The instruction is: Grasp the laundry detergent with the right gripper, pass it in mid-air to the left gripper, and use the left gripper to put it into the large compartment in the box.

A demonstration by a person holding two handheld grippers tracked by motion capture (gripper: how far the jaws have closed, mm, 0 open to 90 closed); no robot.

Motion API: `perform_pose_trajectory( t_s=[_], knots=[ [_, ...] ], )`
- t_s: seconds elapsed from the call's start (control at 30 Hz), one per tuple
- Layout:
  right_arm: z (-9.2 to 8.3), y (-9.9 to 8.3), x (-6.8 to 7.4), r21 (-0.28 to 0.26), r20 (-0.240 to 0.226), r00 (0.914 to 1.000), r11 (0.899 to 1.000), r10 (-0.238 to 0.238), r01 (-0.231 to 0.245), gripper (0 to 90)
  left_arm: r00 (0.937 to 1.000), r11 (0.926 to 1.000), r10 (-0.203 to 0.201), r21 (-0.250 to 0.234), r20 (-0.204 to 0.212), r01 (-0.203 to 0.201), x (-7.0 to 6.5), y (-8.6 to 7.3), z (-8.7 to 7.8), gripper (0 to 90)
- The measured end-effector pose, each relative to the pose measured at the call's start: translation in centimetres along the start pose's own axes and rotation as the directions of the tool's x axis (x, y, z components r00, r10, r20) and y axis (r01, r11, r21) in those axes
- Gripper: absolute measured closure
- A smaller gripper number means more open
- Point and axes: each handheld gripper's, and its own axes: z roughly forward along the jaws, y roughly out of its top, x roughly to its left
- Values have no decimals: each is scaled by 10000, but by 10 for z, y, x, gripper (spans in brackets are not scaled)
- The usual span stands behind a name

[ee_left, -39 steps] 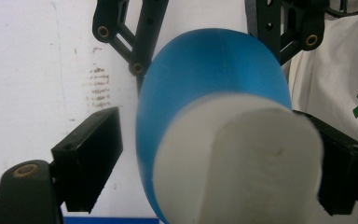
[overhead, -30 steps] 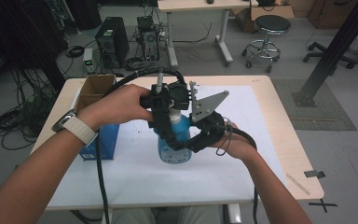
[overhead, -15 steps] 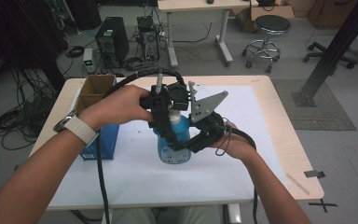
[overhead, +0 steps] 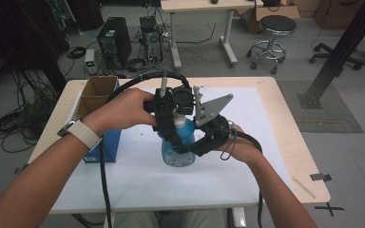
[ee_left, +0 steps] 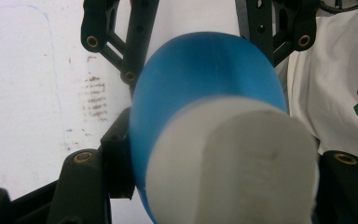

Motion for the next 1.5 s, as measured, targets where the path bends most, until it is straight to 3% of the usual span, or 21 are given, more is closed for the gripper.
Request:
perform_pose_trajectory(
  t_s=[0.1, 0.23, 0.3, 0.37, 0.53, 0.7, 0.87, 1.0, 1.07, 1.13, 1.17, 1.27, 1.37, 1.4, 1.43, 1.5],
  knots=[
    [-2, 0, 1, -21, 43, 10000, 10000, -22, 22, 451, 9999, 9999, 113, -37, -9, -113, 0, 1, -2, 382],
    [-5, 2, 1, -69, 205, 9998, 10000, -46, 48, 433, 9998, 10000, -46, -21, -172, 46, -2, 3, -4, 382],
    [-7, 1, 1, -130, 26, 9999, 9998, 150, -150, 349, 9997, 9999, -88, 53, -240, 90, -2, 3, -5, 382],
    [-15, 0, -2, -175, -50, 9976, 9975, 688, -689, 270, 9990, 9994, -340, 19, -287, 341, -2, 1, -6, 382],
    [-36, -9, -3, 30, 486, 9938, 9949, 1001, -1003, 185, 9960, 9974, -697, 149, -550, 707, -1, -6, -11, 381],
    [-59, -19, -5, 727, 1270, 9804, 9843, 1506, -1606, 142, 9857, 9890, -1429, 254, -898, 1457, 3, -14, -22, 381],
    [-75, -25, -6, 1262, 1673, 9709, 9729, 1716, -1937, 137, 9679, 9752, -2168, 180, -1268, 2208, 7, -20, -39, 381],
    [-87, -31, -8, 1760, 2005, 9606, 9575, 1924, -2285, 131, 9372, 9487, -3121, 15, -1557, 3162, 12, -25, -53, 381],
    [-92, -34, -9, 1921, 2152, 9566, 9519, 1963, -2386, 129, 9144, 9306, -3608, -53, -1833, 3661, 14, -29, -61, 381],
    [-97, -37, -11, 2306, 2379, 9505, 9389, 2001, -2554, 111, 9005, 9195, -3885, -190, -1955, 3926, 16, -32, -67, 381],
    [-98, -38, -11, 2420, 2421, 9484, 9339, 2046, -2633, 105, 8894, 9093, -4121, -272, -1981, 4152, 18, -35, -72, 381],
    [-105, -40, -14, 2713, 2655, 9420, 9217, 2053, -2773, 105, 8509, 8739, -4845, -679, -2030, 4814, 21, -43, -84, 381],
    [-111, -40, -16, 2871, 2838, 9374, 9149, 2018, -2839, 105, 8075, 8387, -5417, -862, -2334, 5377, 23, -50, -93, 381],
    [-113, -40, -16, 2989, 2914, 9357, 9102, 1990, -2866, 103, 7961, 8297, -5547, -890, -2421, 5511, 24, -52, -95, 380],
    [-114, -40, -17, 3106, 2985, 9345, 9061, 1940, -2874, 99, 7756, 8134, -5771, -953, -2557, 5738, 25, -54, -99, 381],
    [-116, -41, -18, 3521, 3240, 9282, 8873, 1831, -2980, 91, 7435, 7868, -6114, -1078, -2710, 6077, 28, -58, -105, 380]
  ],
)
